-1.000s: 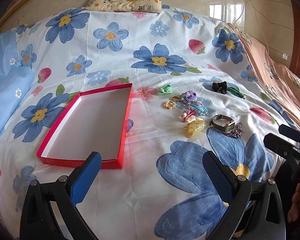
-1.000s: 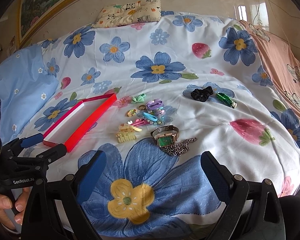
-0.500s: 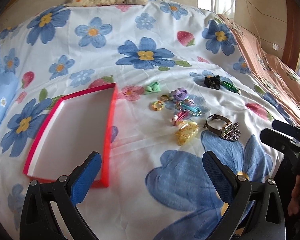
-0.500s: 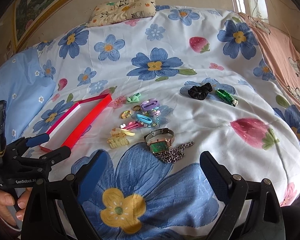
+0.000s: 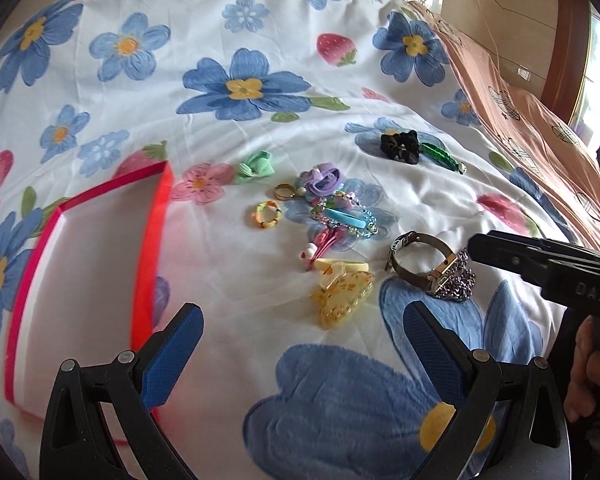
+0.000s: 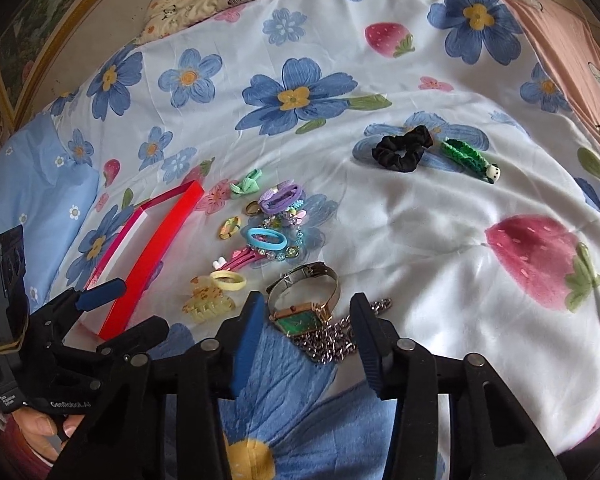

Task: Organize jewelry
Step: 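Grasp the yellow claw clip with the left tool while the right tool grasps the silver watch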

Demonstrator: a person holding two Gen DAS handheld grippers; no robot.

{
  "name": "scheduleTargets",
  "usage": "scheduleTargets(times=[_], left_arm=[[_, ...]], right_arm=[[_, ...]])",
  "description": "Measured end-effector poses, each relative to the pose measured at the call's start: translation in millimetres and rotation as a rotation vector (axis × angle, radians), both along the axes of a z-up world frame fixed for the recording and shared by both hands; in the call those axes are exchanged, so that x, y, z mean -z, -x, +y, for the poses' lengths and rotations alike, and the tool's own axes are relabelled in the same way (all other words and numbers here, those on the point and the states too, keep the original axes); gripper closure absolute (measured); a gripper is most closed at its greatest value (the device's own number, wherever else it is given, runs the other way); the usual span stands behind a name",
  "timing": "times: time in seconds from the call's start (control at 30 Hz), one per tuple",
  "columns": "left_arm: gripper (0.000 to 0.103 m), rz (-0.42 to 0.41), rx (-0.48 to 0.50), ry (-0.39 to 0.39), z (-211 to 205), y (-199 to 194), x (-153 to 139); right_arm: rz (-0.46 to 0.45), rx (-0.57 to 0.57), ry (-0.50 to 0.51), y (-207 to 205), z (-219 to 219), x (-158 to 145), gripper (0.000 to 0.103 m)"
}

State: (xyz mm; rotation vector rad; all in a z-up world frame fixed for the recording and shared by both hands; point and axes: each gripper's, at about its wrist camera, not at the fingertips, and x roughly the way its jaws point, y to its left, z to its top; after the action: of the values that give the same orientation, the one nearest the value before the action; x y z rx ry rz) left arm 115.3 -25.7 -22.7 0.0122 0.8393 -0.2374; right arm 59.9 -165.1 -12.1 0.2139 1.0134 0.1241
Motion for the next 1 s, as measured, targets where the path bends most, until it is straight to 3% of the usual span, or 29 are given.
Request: scheduleTargets(times=[0.37,0.47,0.57,0.87,0.9,1.0], left_arm=[[0.029,0.075,0.035,0.039,-11,-43,23],[0.045,0.098,0.054,0.057,-13,-49,29],[0.071,0.110,0.076,0.084,-15,-51,31],[0.073,0.099,0.074,0.112,-8,-39,24],[0.073,0.097,0.070,0.117,-6,-36,22],[0.073,0.083,0.058,0.128,0,-29,14]], right_arm=[[0.117,-0.020,0.019,-35,3,30,0.070],[0.145,-0.028,0.003,-38,2,37,0.073],[0.155,-0.037,-0.005,-39,3,38,0.079],[0.172,-0.059,0.005,-40,8,37,0.081],[0.170,-0.057,0.002,-40,8,37,0.102],[0.174,-0.048,-0.022,-40,6,35,0.101]])
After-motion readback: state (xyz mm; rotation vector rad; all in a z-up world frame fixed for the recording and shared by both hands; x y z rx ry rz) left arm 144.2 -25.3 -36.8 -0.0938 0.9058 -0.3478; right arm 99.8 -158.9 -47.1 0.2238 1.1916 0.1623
